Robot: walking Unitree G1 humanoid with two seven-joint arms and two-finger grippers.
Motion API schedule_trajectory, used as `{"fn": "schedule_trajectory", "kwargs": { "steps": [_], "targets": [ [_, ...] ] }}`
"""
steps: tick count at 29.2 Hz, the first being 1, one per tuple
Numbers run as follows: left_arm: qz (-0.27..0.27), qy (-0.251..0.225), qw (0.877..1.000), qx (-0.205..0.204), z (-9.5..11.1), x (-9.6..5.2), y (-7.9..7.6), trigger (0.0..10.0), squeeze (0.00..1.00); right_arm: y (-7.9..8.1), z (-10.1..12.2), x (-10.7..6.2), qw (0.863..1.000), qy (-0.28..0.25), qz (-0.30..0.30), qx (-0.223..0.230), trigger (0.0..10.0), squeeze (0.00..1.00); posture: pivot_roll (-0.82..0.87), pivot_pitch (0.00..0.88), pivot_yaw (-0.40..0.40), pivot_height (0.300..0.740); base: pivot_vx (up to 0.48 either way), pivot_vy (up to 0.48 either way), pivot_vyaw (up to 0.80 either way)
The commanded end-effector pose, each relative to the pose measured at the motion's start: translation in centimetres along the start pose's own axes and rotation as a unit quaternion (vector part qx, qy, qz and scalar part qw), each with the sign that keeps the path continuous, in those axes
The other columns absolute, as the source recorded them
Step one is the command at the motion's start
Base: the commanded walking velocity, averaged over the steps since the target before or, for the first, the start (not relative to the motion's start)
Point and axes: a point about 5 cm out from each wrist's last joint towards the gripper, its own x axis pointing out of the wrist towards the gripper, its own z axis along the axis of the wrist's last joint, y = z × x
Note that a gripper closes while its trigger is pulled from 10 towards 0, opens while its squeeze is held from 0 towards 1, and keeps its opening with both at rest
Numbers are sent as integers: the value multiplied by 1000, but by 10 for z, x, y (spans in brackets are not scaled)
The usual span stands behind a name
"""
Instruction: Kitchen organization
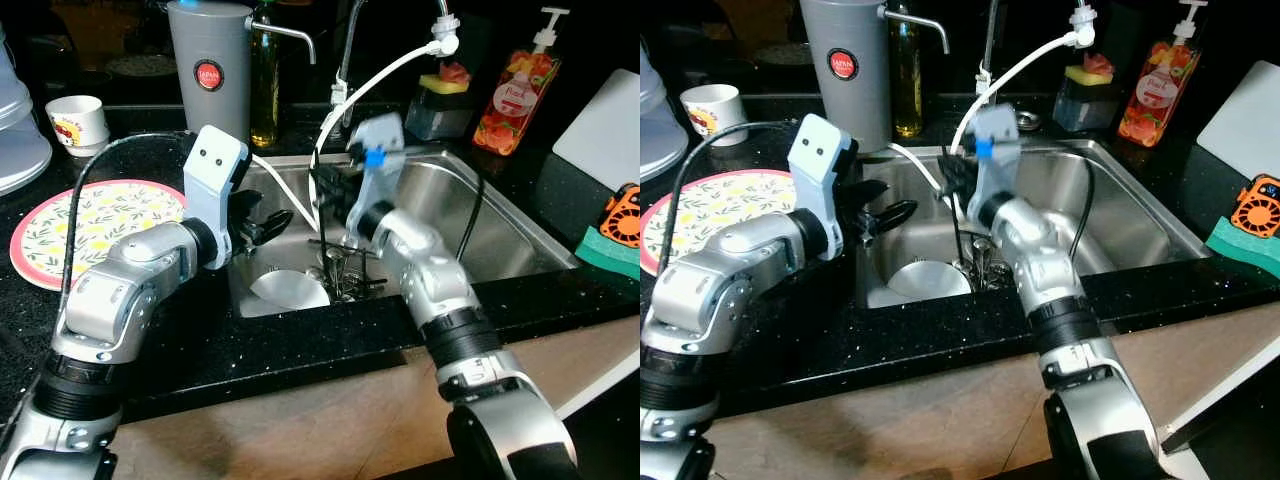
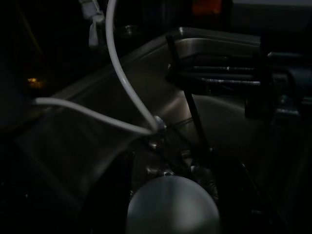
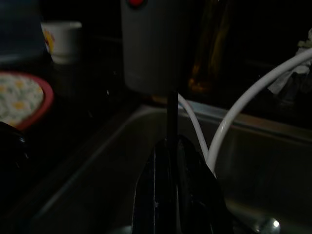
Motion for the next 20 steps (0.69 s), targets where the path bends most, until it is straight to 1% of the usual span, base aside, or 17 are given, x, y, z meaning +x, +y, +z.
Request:
{"fn": "schedule_trajectory", "kwargs": {
  "steps": [1, 2, 4, 8, 13, 18, 19, 20],
  "targets": [
    [-14, 29, 999, 15, -7, -1, -5, 10000, 0, 6, -13, 0, 1000, 16, 5, -19, 9176, 0, -17, 105, -45, 740, 0, 0, 0],
    [-15, 30, 999, 14, -8, -2, -6, 10000, 0, 7, -18, 0, 999, 27, 4, -23, 10000, 0, -16, 105, -47, 740, 0, 0, 0],
    [-19, 37, 999, 8, -8, -3, -7, 10000, 0, 9, -28, 0, 998, 47, 3, -34, 10000, 0, -16, 105, -47, 740, 0, 0, 0],
    [-47, 60, 997, 15, -12, -5, -14, 10000, 0, 12, -48, -3, 994, 96, 18, -56, 10000, 0, -16, 105, -47, 740, 0, 0, 0],
    [-54, 78, 995, 18, -16, -7, -16, 10000, 0, 14, -57, -5, 991, 118, 34, -44, 10000, 0, -16, 106, -47, 740, 0, 0, 0],
    [-55, 82, 995, 19, -16, -7, -16, 10000, 0, 15, -58, -6, 991, 121, 44, -35, 10000, 0, -17, 105, -48, 740, 0, 0, 0],
    [-54, 84, 995, 19, -16, -7, -16, 10000, 0, 15, -58, -6, 991, 119, 44, -34, 10000, 149, -17, 105, -48, 740, 0, 0, 0],
    [-52, 85, 995, 18, -16, -8, -15, 10000, 0, 14, -58, -5, 991, 118, 44, -33, 10000, 937, -17, 105, -48, 740, 0, 0, 0]
  ]
}}
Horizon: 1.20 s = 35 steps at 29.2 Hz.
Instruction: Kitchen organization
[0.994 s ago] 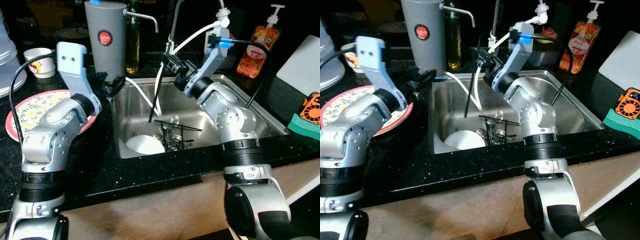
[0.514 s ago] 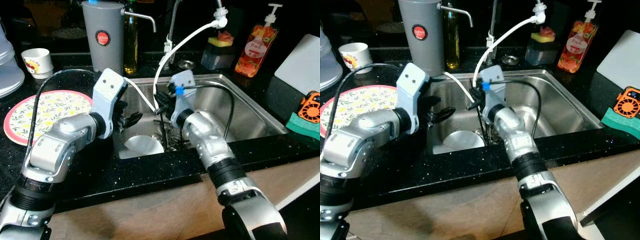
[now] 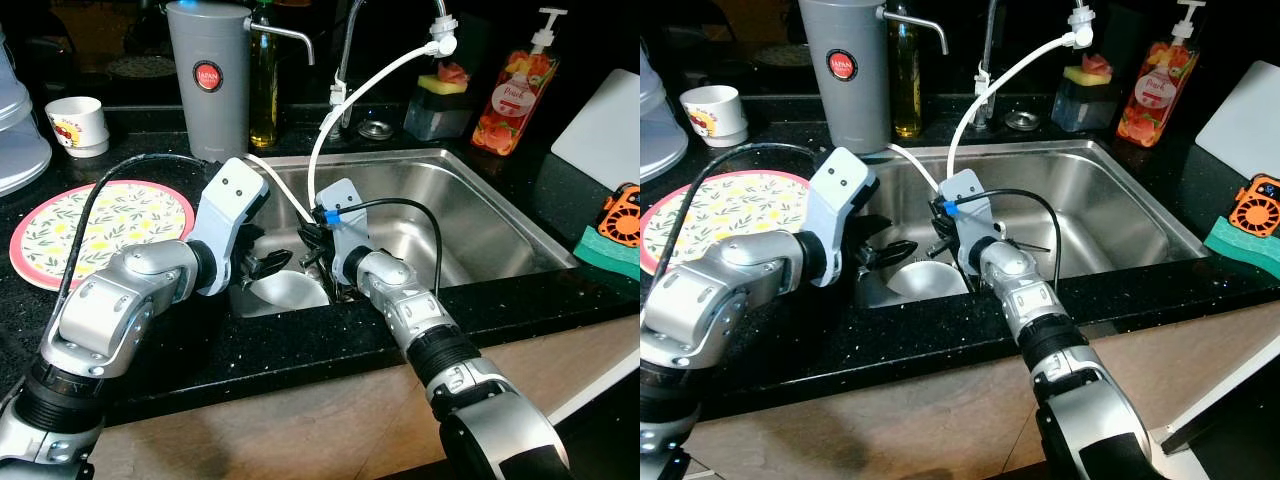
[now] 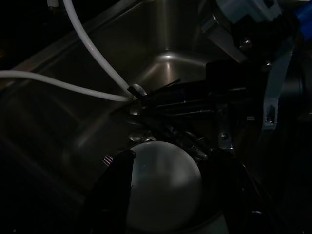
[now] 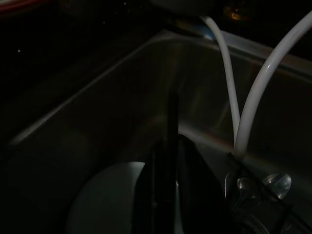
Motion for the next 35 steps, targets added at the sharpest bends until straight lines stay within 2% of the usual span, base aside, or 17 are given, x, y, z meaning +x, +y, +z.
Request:
{"fn": "schedule_trajectory", "kwargs": {
  "steps": [1, 6, 7, 8, 11, 12, 13, 15, 18, 20, 21, 23, 25, 26, 28, 32, 35],
  "targets": [
    [-4, 17, 1000, 3, -4, -2, -1, 10000, 0, 1, -5, 0, 1000, 6, 4, 7, 10000, 1000, -19, 102, -49, 740, 0, 0, 0],
    [4, 14, 1000, 14, -4, -2, -2, 10000, 0, -3, -1, -1, 1000, -6, -12, 16, 10000, 1000, -16, 98, -51, 740, 0, 0, 0],
    [11, 12, 1000, 20, -4, -2, -2, 10000, 0, -5, 1, -1, 999, -14, -20, 23, 10000, 639, -15, 95, -51, 740, 0, 0, 0],
    [23, 12, 999, 25, -4, -1, -1, 10000, 0, -7, 5, -2, 999, -24, -29, 32, 10000, 0, -16, 94, -49, 740, 0, 0, 0],
    [61, 8, 998, 32, -4, 1, 5, 10000, 0, -15, 15, -4, 995, -54, -51, 61, 10000, 0, -17, 92, -48, 740, 0, 0, 0],
    [104, 9, 994, 26, -2, 2, 12, 10000, 0, -21, 23, -6, 992, -74, -67, 77, 10000, 0, -19, 91, -46, 740, 0, 0, 0],
    [172, 5, 985, 5, 2, 4, 25, 10000, 0, -32, 36, -10, 985, -107, -95, 100, 10000, 0, -20, 87, -44, 740, 0, 0, 0],
    [196, 3, 981, -6, 4, 4, 29, 10000, 0, -37, 42, -12, 981, -120, -105, 108, 10000, 0, -20, 87, -44, 740, 0, 0, 0],
    [292, -40, 956, -8, 20, 1, 47, 10000, 0, -49, 56, -18, 973, -149, -127, 119, 10000, 0, -21, 83, -41, 740, 0, 0, 0],
    [312, -145, 939, -18, 44, -5, 56, 10000, 0, -55, 65, -22, 968, -167, -136, 130, 10000, 0, -22, 81, -39, 740, 0, 0, 0],
    [301, -181, 934, -69, 50, -9, 60, 10000, 0, -58, 71, -25, 964, -179, -143, 132, 10000, 0, -22, 81, -39, 740, 0, 0, 0],
    [271, -191, 937, -108, 46, -10, 63, 10000, 0, -59, 75, -27, 960, -190, -151, 139, 10000, 0, -18, 77, -36, 740, 0, 0, 0],
    [293, -163, 940, -69, 41, -12, 64, 10000, 0, -58, 75, -29, 959, -191, -153, 146, 10000, 0, -19, 76, -35, 740, 0, 0, 0],
    [319, -134, 933, -98, 32, -16, 69, 10000, 0, -57, 74, -30, 959, -188, -155, 148, 10000, 0, -17, 79, -28, 740, 0, 0, 0],
    [331, -123, 929, -109, 29, -17, 71, 10000, 0, -57, 73, -30, 959, -186, -154, 148, 10000, 0, -17, 79, -28, 740, 0, 0, 0],
    [433, -40, 888, -151, 7, -28, 93, 10000, 0, -52, 68, -31, 963, -172, -144, 150, 10000, 0, -10, 87, -25, 740, 0, 0, 0],
    [457, -37, 881, -115, 3, -32, 100, 10000, 0, -44, 63, -29, 972, -152, -117, 138, 10000, 0, -5, 90, -30, 740, 0, 0, 0]
  ]
}}
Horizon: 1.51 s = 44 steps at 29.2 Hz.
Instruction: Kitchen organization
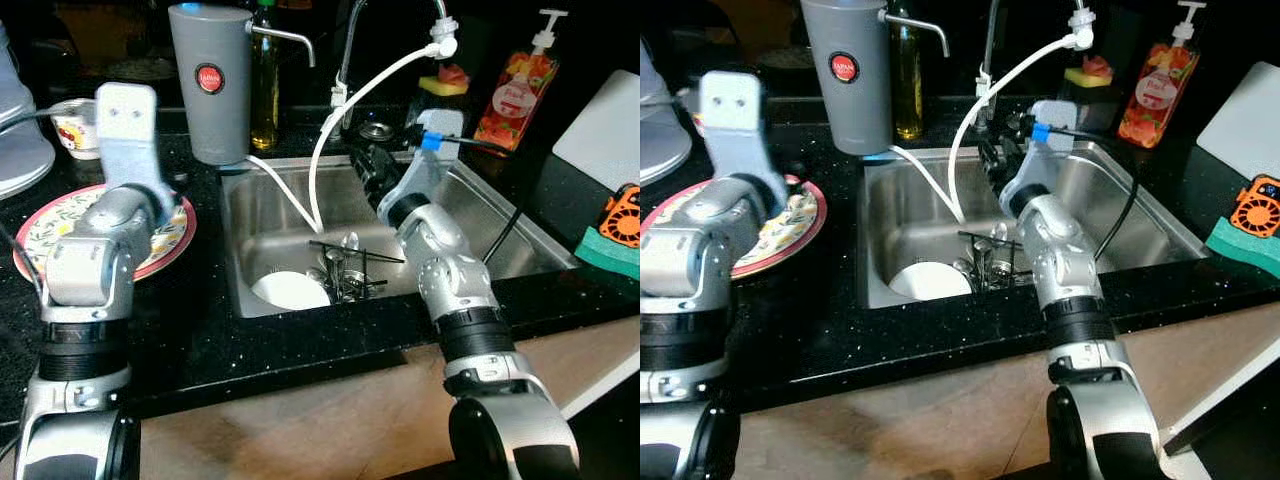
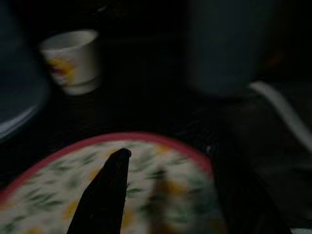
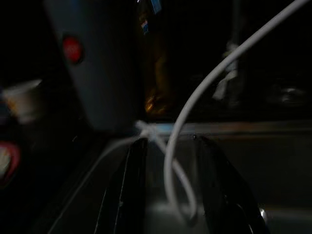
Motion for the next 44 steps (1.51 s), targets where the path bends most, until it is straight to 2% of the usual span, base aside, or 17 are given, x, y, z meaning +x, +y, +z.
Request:
{"fn": "schedule_trajectory", "kwargs": {
  "steps": [1, 2, 3, 6, 8, 9, 12, 13, 18, 19, 20, 23, 26, 37, 39, 42, 44],
  "targets": [
    [30, -3, 999, 27, -2, 2, 11, 10000, 0, 10, -5, -2, 999, 22, 35, -26, 10000, 0, -6, 94, -30, 740, 0, 0, 0],
    [63, 13, 997, 34, -5, 3, 20, 10000, 0, 14, -8, -2, 998, 31, 49, -33, 10000, 0, -6, 94, -30, 740, 0, 0, 0],
    [63, 13, 997, 34, -5, 3, 20, 10000, 0, 14, -8, -2, 998, 31, 49, -33, 10000, 0, -6, 94, -30, 740, 0, 0, 0],
    [136, 63, 985, 87, -14, 2, 45, 10000, 0, 25, -10, -2, 995, 42, 79, -44, 10000, 0, -8, 95, -29, 740, 0, 0, 0],
    [127, 68, 987, 72, -15, 2, 51, 10000, 0, 27, -9, -1, 995, 42, 85, -44, 10000, 0, -7, 100, -29, 740, 0, 0, 0],
    [146, 57, 987, 43, -14, 1, 65, 10000, 0, 30, -9, 0, 994, 44, 90, -44, 10000, 0, -4, 103, -32, 740, 0, 0, 0],
    [169, 55, 984, 17, -15, 0, 79, 10000, 24, 31, -9, 0, 993, 48, 94, -44, 10000, 0, -3, 104, -33, 740, 0, 0, 0],
    [166, 51, 985, 8, -14, 0, 82, 10000, 1000, 32, -9, 0, 993, 48, 95, -45, 10000, 0, -3, 104, -33, 740, 0, 0, 0],
    [156, 63, 985, -23, -16, 1, 85, 10000, 988, 35, -9, -1, 991, 53, 108, -52, 10000, 0, -3, 107, -37, 740, 0, 0, 0],
    [154, 71, 985, -22, -18, 1, 84, 10000, 169, 35, -8, -1, 991, 54, 112, -54, 10000, 0, -3, 107, -37, 740, 0, 0, 0],
    [148, 84, 985, -32, -22, 2, 82, 10000, 0, 36, -8, -2, 990, 55, 117, -57, 10000, 0, -6, 108, -38, 740, 0, 0, 0],
    [126, 105, 984, -67, -30, 3, 77, 10000, 0, 37, -8, -2, 989, 55, 123, -66, 10000, 0, -8, 108, -38, 740, 0, 0, 0],
    [104, 119, 984, -82, -35, 3, 71, 10000, 0, 38, -7, -2, 988, 55, 127, -72, 10000, 0, -9, 109, -39, 740, 0, 0, 0],
    [60, 152, 980, -116, -44, 3, 56, 10000, 0, 38, -3, -1, 986, 52, 136, -85, 10000, 0, -12, 109, -40, 740, 0, 0, 0],
    [69, 142, 982, -103, -42, 3, 58, 10000, 0, 38, -2, 0, 986, 51, 136, -86, 10000, 0, -11, 108, -41, 740, 0, 0, 0],
    [120, 90, 986, -71, -27, 3, 69, 10000, 0, 37, 0, 0, 986, 49, 136, -87, 10000, 0, -11, 108, -41, 740, 0, 0, 0],
    [135, 77, 986, -62, -22, 2, 73, 10000, 0, 37, 0, 1, 986, 49, 136, -87, 10000, 0, -13, 109, -41, 740, 0, 0, 0]
  ]
}}
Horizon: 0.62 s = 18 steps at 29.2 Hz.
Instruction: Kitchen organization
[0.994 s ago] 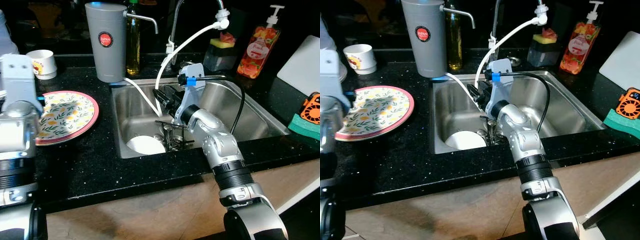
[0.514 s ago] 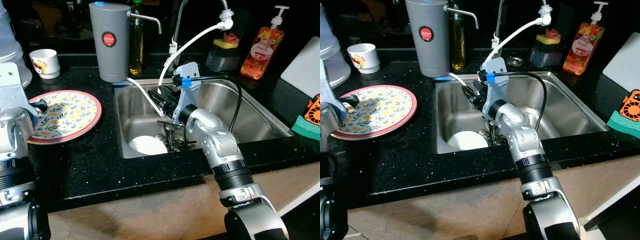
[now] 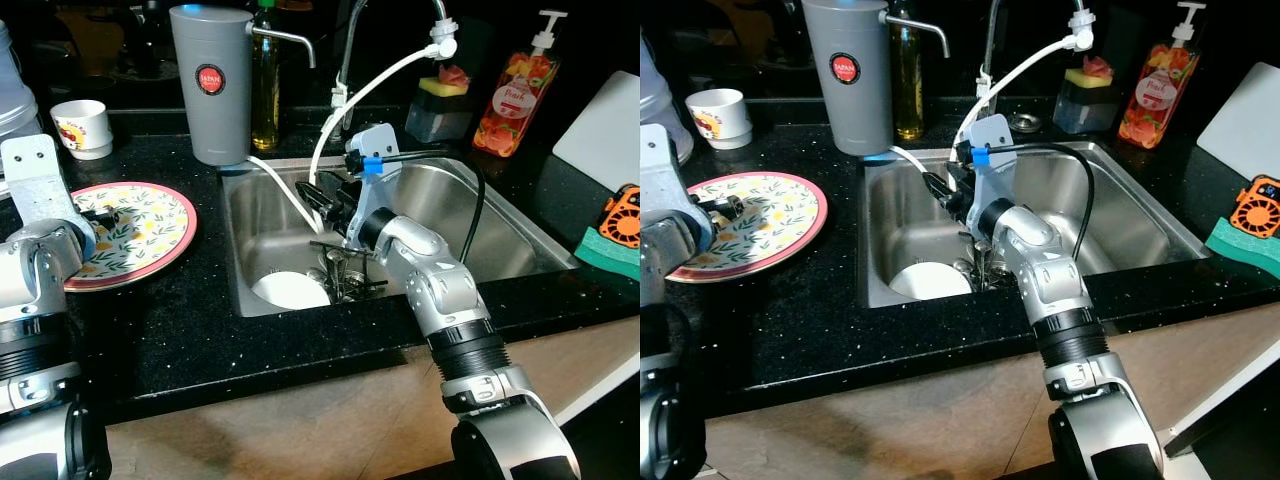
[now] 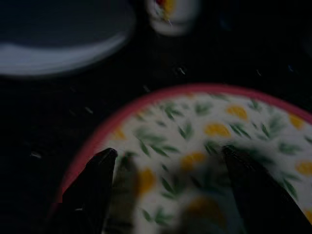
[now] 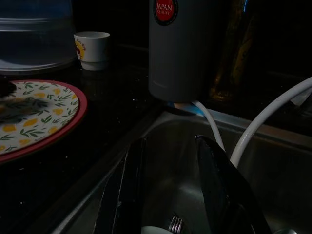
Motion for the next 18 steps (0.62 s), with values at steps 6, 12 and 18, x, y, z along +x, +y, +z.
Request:
{"fn": "schedule_trajectory", "kwargs": {
  "steps": [6, 12, 18],
  "targets": [
    [22, -1, 1000, 14, 3, 0, 10, 10000, 0, 0, 5, 2, 1000, -3, 6, -8, 10000, 0, -11, 107, -39, 740, 0, 0, 0],
    [32, 13, 999, 18, -2, 1, 13, 10000, 0, 0, 5, 2, 1000, -2, 9, -10, 10000, 0, -11, 107, -40, 740, 0, 0, 0],
    [38, 29, 999, 12, -9, 3, 15, 10000, 0, 1, 5, 1, 1000, 0, 13, -15, 10000, 0, -11, 107, -40, 740, 0, 0, 0]
  ]
}}
